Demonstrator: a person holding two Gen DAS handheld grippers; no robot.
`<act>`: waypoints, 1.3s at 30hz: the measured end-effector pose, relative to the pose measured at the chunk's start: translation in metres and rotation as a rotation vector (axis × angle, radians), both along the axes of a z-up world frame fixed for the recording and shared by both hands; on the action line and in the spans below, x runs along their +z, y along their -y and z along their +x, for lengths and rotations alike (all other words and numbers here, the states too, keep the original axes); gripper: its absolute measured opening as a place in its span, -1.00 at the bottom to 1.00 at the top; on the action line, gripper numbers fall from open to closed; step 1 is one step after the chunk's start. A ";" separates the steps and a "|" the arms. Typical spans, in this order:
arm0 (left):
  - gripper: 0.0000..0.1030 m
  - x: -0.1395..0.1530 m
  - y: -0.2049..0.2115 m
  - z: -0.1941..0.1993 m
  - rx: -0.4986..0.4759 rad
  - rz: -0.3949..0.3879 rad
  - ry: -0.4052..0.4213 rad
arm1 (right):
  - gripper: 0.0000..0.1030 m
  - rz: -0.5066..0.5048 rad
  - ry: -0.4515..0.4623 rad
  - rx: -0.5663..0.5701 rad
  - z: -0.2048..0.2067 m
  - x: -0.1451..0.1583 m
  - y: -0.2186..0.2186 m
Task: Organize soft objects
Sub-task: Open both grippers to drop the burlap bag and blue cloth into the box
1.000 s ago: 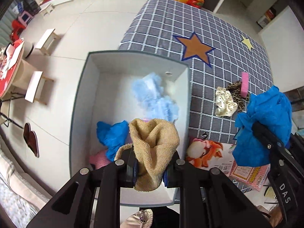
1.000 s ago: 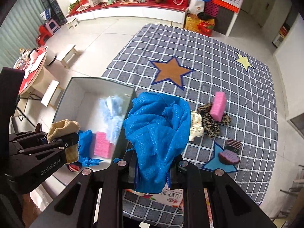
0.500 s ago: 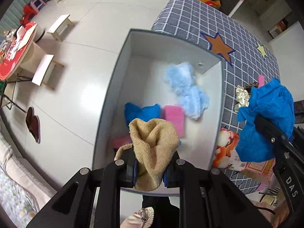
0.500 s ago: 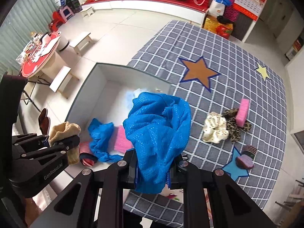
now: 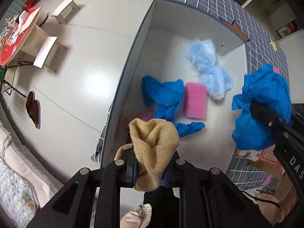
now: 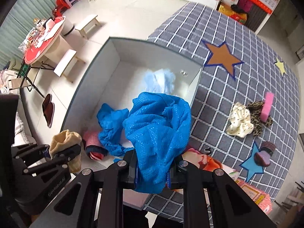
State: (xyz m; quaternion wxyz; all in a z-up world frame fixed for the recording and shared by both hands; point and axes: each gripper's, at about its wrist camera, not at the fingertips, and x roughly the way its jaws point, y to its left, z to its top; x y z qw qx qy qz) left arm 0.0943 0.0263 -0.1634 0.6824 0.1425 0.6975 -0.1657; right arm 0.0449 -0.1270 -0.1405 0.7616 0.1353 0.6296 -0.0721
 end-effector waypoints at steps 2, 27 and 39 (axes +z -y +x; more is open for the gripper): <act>-0.59 -0.005 -0.001 0.000 0.003 0.004 -0.015 | -0.60 0.011 -0.015 0.002 0.003 -0.005 -0.001; -0.19 -0.033 0.015 0.015 -0.023 0.005 -0.071 | -0.59 -0.005 -0.120 0.009 0.042 -0.052 -0.001; 0.54 -0.025 0.022 0.016 -0.018 -0.007 -0.064 | 0.10 0.022 -0.077 -0.014 0.043 -0.044 0.005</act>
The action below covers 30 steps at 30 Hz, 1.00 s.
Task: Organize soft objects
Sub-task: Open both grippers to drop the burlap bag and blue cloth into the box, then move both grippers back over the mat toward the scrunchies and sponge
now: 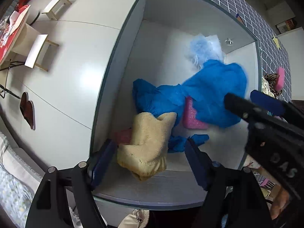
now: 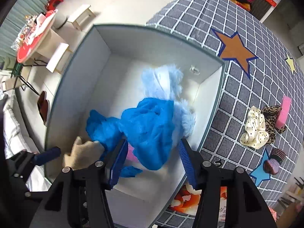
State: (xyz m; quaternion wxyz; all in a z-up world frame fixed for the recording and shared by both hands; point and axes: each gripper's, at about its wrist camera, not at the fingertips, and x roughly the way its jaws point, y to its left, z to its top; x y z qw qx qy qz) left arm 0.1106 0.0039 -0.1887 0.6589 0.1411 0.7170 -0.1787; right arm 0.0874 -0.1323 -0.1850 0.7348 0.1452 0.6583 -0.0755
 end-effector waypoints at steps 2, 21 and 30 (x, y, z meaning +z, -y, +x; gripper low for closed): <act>0.54 0.002 0.000 0.000 0.007 -0.009 0.000 | 0.12 0.005 0.013 -0.004 -0.001 0.004 0.001; 0.54 0.033 0.027 -0.009 -0.037 -0.044 0.037 | 0.60 0.082 0.108 -0.161 -0.045 0.038 0.044; 0.54 0.050 0.083 -0.035 -0.138 -0.070 0.069 | 0.60 0.090 0.141 -0.329 -0.097 0.056 0.100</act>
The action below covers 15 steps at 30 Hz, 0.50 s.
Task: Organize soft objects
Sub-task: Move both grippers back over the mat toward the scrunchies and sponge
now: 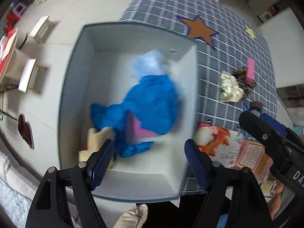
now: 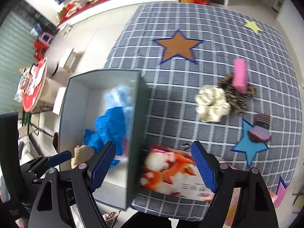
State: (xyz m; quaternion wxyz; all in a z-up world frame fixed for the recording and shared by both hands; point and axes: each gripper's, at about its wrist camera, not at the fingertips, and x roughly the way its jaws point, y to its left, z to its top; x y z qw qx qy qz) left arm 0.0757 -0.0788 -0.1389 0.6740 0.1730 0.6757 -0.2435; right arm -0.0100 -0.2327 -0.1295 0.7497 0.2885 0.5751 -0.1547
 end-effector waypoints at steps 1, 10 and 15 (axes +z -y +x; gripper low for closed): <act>0.54 0.001 0.007 -0.003 -0.013 -0.001 0.003 | 0.60 0.001 0.004 -0.019 -0.006 0.002 0.006; 0.54 0.011 0.083 -0.037 -0.180 0.001 0.039 | 0.60 0.002 0.025 -0.191 -0.060 0.011 0.068; 0.54 0.007 0.122 -0.049 -0.235 0.004 0.042 | 0.60 0.009 0.015 -0.272 -0.089 0.009 0.099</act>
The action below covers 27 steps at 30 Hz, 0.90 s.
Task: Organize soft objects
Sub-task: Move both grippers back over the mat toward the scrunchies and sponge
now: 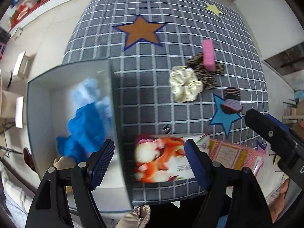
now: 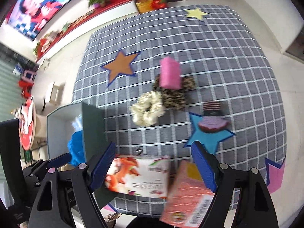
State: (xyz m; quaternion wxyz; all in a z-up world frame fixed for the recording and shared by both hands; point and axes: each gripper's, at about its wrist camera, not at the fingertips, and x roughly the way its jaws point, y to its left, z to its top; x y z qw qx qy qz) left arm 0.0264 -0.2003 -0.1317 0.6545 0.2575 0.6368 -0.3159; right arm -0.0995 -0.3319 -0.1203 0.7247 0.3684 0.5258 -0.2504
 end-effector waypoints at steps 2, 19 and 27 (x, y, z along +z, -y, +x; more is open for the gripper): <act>0.54 -0.002 0.015 -0.006 -0.025 0.003 0.000 | 0.60 0.005 -0.003 -0.022 -0.011 0.000 0.011; 0.54 -0.020 0.093 -0.025 -0.086 0.035 -0.019 | 0.60 0.047 -0.076 -0.086 -0.054 -0.022 0.084; 0.54 -0.046 0.112 -0.010 -0.062 0.090 -0.039 | 0.60 0.096 -0.126 -0.049 -0.045 -0.051 0.101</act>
